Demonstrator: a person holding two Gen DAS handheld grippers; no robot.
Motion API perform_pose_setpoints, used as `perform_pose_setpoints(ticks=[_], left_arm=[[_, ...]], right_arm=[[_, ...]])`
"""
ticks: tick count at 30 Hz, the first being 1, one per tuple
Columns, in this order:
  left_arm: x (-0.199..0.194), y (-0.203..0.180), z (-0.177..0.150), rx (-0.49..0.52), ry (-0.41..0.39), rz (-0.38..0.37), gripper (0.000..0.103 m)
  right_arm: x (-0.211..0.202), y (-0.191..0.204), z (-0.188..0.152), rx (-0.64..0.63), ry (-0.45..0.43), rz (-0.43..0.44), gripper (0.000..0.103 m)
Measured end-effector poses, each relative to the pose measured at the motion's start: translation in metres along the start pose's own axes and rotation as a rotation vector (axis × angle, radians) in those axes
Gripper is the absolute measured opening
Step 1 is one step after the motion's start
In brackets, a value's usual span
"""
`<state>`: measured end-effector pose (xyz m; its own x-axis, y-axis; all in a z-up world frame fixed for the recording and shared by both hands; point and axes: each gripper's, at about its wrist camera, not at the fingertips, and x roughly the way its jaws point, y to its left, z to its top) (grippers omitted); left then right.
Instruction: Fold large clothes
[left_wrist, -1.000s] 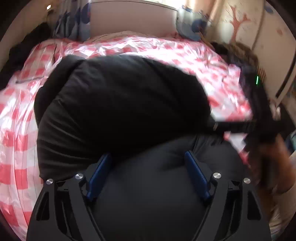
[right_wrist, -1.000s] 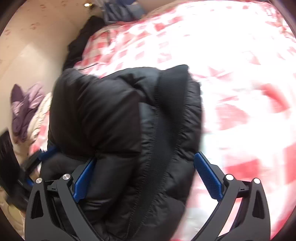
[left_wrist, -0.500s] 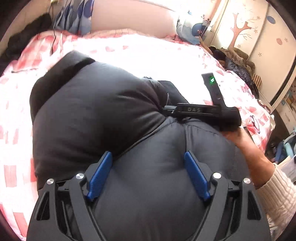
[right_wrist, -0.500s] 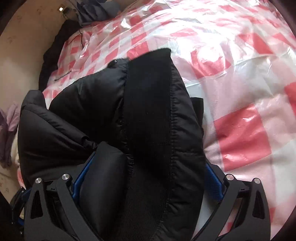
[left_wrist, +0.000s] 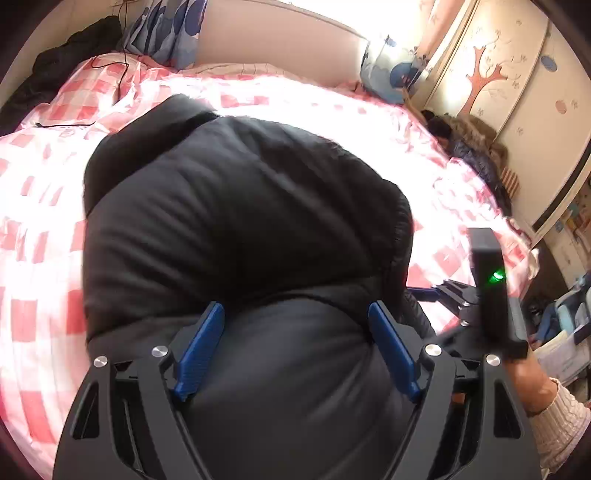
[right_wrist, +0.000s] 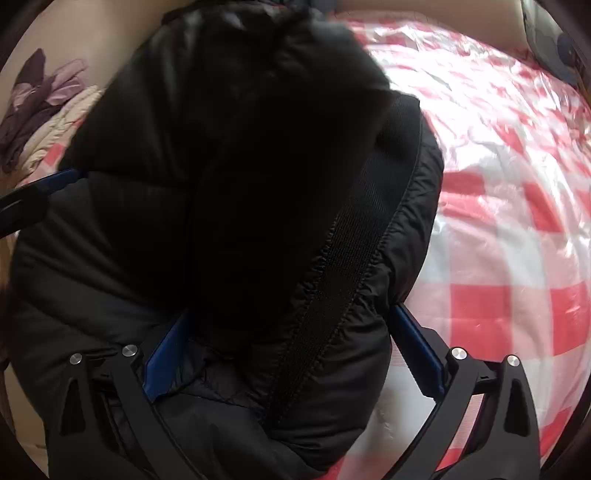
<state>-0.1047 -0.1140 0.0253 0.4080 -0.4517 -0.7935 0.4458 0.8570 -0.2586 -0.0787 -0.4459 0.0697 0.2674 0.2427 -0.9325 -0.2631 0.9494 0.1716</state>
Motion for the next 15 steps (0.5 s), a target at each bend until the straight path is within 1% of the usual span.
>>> perform_pose_setpoints(ticks=[1,3,5,7,10,11,12,13,14,15], left_arm=[[-0.003,-0.003,-0.003,0.018,0.013,0.033,0.077],[-0.013,-0.005,-0.005,0.025,0.012,0.044,0.077],[-0.026,-0.001,-0.006,0.017,-0.005,0.055,0.077],[-0.027,0.003,-0.007,0.029,0.004,0.061,0.077],[-0.015,0.003,-0.012,0.057,0.029,0.085,0.078],[-0.013,0.002,-0.013,0.062,0.026,0.086,0.081],[-0.012,0.001,-0.014,0.064,0.021,0.085,0.082],[-0.011,0.000,-0.014,0.065,0.018,0.086,0.083],[-0.010,0.000,-0.014,0.072,0.017,0.090,0.083],[-0.009,-0.001,-0.014,0.076,0.017,0.091,0.084]], right_arm=[[-0.003,0.003,0.001,-0.001,0.008,-0.013,0.096],[-0.017,0.010,0.009,-0.021,0.025,-0.036,0.096],[-0.043,0.006,0.014,0.005,-0.007,-0.023,0.096],[-0.071,-0.003,0.023,0.076,-0.090,0.007,0.096],[-0.102,-0.003,0.054,0.135,-0.267,0.085,0.096],[-0.102,-0.001,0.065,0.143,-0.292,0.115,0.096],[-0.096,-0.002,0.079,0.155,-0.317,0.185,0.096],[-0.089,-0.003,0.087,0.166,-0.321,0.232,0.096],[-0.071,-0.007,0.098,0.193,-0.299,0.272,0.096],[-0.049,-0.013,0.104,0.223,-0.252,0.252,0.096]])
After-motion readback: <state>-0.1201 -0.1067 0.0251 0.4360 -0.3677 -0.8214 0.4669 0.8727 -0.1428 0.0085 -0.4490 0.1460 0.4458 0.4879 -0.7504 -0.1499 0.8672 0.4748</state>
